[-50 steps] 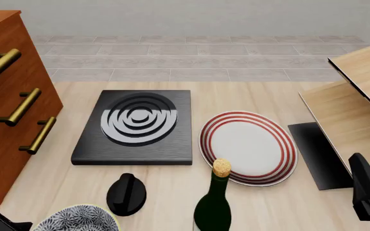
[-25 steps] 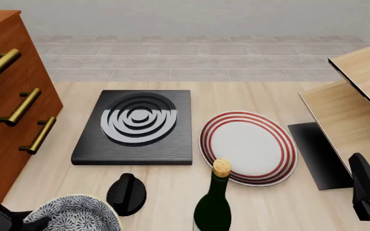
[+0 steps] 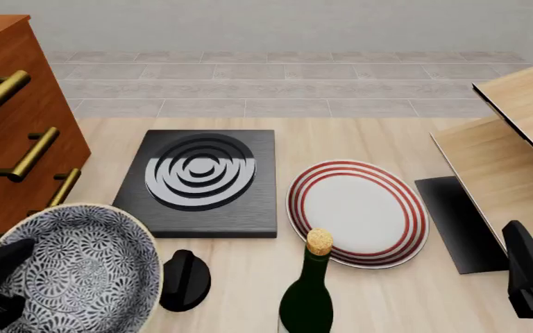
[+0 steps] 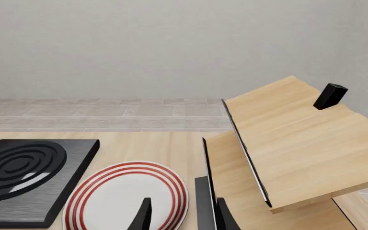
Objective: Put the bowl on the top of the cabinet.
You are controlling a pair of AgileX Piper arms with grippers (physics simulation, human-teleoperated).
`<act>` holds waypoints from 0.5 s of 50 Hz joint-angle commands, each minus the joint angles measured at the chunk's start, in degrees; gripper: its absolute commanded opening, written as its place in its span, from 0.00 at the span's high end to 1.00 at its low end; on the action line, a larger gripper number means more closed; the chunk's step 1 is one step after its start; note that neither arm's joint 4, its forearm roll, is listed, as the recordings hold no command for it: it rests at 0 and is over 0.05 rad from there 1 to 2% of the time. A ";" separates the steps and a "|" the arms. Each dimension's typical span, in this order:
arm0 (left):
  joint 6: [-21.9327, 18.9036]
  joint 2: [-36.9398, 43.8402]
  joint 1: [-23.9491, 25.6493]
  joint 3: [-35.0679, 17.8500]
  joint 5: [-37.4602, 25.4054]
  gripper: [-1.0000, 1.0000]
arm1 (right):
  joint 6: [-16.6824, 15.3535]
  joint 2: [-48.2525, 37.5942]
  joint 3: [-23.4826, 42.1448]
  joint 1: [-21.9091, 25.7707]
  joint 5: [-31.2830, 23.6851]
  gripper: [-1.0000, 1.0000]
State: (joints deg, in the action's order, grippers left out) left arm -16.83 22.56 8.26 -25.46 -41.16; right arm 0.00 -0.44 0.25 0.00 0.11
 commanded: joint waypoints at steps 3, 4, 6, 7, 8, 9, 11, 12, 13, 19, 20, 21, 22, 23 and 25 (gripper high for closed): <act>1.73 1.86 -1.91 -7.29 -0.51 1.00 | 0.01 0.00 0.00 0.00 0.00 0.00; 1.35 1.90 -2.13 -7.81 -0.47 1.00 | 0.01 0.00 0.00 0.01 0.00 0.00; 2.64 2.64 -2.39 -9.36 -0.64 1.00 | 0.00 0.01 0.00 -0.01 0.00 0.00; 2.32 2.68 -2.42 -9.76 -0.67 1.00 | 0.00 0.01 0.00 -0.01 0.00 0.00; 2.99 2.71 -2.19 -10.82 -1.07 1.00 | 0.01 0.00 0.00 0.02 0.00 0.00; 3.12 3.02 -2.43 -10.96 -1.00 1.00 | -0.01 0.01 0.00 0.00 0.00 0.00; 3.66 3.31 -2.13 -12.42 -1.42 1.00 | 0.01 0.00 0.00 0.01 0.00 0.00; 4.08 3.58 -2.40 -13.15 -1.41 1.00 | 0.01 0.00 0.00 0.01 0.00 0.00; 4.30 3.65 -2.29 -13.42 -1.51 1.00 | 0.00 0.01 0.00 0.00 0.00 0.00; 5.80 4.85 -2.13 -17.76 -2.32 1.00 | 0.00 0.00 0.00 0.00 0.00 0.00; 5.63 4.85 -2.18 -17.98 -2.30 1.00 | 0.01 0.00 0.00 -0.01 0.00 0.00; 6.11 5.08 -1.98 -18.50 -2.64 1.00 | 0.01 0.00 0.00 0.00 0.00 0.00; 6.34 5.27 -2.23 -19.18 -2.64 1.00 | 0.00 0.00 0.00 0.00 0.00 0.00; 6.21 5.31 -2.50 -19.51 -2.47 1.00 | -0.01 0.00 0.00 0.00 0.00 0.00; 6.61 5.74 -2.91 -20.98 -2.28 1.00 | 0.01 0.00 0.00 0.00 0.00 0.00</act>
State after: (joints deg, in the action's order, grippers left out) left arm -11.82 26.80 6.15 -40.57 -43.13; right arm 0.00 -0.44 0.25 0.00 0.11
